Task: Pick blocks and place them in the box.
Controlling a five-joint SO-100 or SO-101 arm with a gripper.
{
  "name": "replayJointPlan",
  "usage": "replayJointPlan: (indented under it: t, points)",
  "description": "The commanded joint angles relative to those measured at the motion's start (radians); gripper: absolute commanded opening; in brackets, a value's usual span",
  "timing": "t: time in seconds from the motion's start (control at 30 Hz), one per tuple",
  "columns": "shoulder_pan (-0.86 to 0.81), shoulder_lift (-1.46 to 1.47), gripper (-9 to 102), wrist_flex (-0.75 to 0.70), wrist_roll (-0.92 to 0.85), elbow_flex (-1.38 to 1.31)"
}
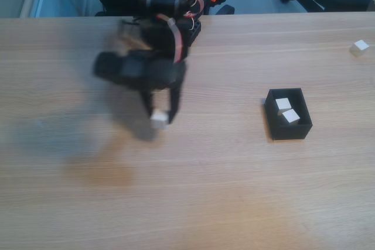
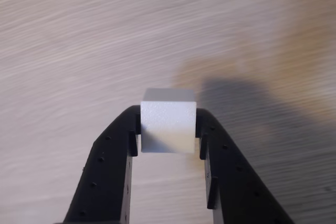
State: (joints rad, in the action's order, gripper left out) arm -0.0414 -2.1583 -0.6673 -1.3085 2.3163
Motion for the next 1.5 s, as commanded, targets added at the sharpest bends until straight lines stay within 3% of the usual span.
replayJointPlan:
  t: [0.0,0.3,0.67,1.0,1.2,1.47]
  points:
    - [0.141,-0.091,0,-0.054,0.035,-0.034]
    - [0.474,-0.023,0,-0.235,0.164,-0.279]
    - [0.733,0.253,0,-0.430,0.330,-0.672]
    - [0.810,0.397,0,-0.465,0.373,-0.816]
    - [0.811,0.430,11,-0.482,0.373,-0.867]
    - [0.788,0.434,12,-0.486,0.341,-0.864]
